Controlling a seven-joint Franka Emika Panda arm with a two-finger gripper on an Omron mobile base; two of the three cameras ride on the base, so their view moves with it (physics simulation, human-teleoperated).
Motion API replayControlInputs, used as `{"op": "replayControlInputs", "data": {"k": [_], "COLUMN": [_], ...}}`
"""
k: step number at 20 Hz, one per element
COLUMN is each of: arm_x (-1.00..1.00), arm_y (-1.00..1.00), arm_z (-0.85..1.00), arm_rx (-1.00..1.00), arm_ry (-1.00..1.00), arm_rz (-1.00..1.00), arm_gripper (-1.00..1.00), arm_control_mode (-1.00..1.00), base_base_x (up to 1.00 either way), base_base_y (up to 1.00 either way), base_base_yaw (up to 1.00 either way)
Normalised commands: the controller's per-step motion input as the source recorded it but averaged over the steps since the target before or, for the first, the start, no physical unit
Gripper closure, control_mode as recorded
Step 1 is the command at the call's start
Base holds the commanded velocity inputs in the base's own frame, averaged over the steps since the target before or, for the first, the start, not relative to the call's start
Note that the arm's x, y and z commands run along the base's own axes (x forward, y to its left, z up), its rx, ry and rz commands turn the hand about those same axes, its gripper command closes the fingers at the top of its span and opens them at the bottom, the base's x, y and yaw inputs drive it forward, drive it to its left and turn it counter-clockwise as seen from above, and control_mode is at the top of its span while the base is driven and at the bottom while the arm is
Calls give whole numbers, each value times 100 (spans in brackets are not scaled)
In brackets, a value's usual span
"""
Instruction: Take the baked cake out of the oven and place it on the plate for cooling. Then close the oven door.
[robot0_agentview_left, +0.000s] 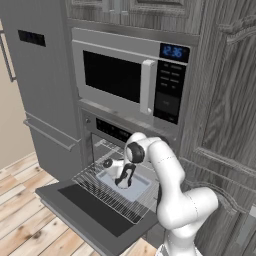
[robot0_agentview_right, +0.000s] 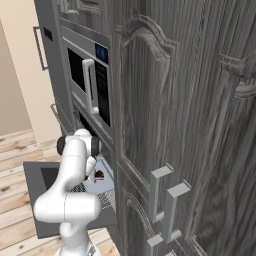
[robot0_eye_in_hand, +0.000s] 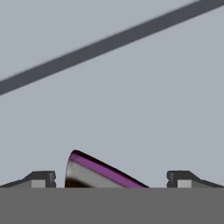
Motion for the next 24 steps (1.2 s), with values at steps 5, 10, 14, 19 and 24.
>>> {"op": "replayControlInputs", "data": {"k": [5, 10, 14, 19, 24], "arm_x": [19, 1, -10, -31, -32], "arm_y": [-1, -2, 0, 0, 0], "arm_z": [-10, -6, -3, 2, 26], "arm_rx": [0, 0, 0, 0, 0], "arm_ry": [3, 1, 0, 0, 0], "arm_rz": [0, 1, 0, 1, 4], "arm_gripper": [-100, 100, 100, 100, 100], "arm_control_mode": [-100, -100, -100, -100, -100], "base_base_x": [0, 0, 0, 0, 0], "base_base_y": [0, 0, 0, 0, 0], "base_base_yaw": [0, 0, 0, 0, 0]}}
